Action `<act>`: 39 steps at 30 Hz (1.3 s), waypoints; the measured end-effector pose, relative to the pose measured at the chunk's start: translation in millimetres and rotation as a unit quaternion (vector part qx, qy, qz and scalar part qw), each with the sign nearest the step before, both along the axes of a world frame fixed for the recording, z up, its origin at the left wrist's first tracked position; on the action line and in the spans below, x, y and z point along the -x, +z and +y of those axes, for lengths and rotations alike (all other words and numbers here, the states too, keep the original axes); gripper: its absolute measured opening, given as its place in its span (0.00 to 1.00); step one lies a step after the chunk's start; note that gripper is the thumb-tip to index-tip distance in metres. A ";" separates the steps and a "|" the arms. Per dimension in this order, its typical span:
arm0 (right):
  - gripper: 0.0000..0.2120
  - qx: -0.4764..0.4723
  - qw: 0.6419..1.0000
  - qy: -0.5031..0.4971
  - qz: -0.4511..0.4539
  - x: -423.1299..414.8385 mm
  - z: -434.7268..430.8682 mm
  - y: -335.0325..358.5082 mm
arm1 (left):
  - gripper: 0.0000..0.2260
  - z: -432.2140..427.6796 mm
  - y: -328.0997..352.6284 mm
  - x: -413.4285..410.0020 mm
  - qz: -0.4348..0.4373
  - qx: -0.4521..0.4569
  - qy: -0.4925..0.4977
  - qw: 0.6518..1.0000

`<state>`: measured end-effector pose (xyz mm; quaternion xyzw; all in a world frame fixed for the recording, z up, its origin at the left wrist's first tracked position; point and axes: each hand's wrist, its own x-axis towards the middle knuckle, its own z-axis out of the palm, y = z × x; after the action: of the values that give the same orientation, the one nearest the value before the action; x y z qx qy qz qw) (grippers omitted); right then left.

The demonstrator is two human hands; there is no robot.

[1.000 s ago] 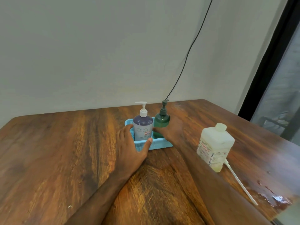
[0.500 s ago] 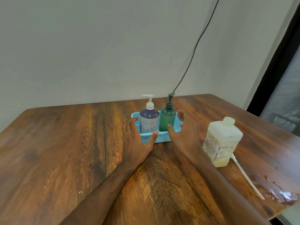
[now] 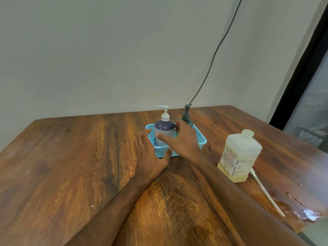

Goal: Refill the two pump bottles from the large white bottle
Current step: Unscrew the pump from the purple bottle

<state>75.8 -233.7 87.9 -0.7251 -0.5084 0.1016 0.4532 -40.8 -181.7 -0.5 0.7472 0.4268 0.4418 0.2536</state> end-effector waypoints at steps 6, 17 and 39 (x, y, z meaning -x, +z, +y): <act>0.31 -0.010 1.000 -0.027 0.006 5.8 26.3 -7.9 | 0.53 2.3 -4.3 -0.3 -0.003 -0.002 -0.017 1.000; 0.31 -0.123 0.991 -0.032 -0.039 -10.3 -40.7 38.7 | 0.50 -0.1 -3.4 -1.0 -0.034 -0.069 -0.037 0.996; 0.38 -0.062 0.997 0.023 0.025 -13.9 -182.7 -33.2 | 0.38 -111.3 20.9 3.7 -0.062 -0.123 -0.320 0.937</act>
<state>89.7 -416.4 54.7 -0.6809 -0.5186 0.0984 0.5076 -44.5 -293.0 20.4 0.8409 0.0910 0.4317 0.3134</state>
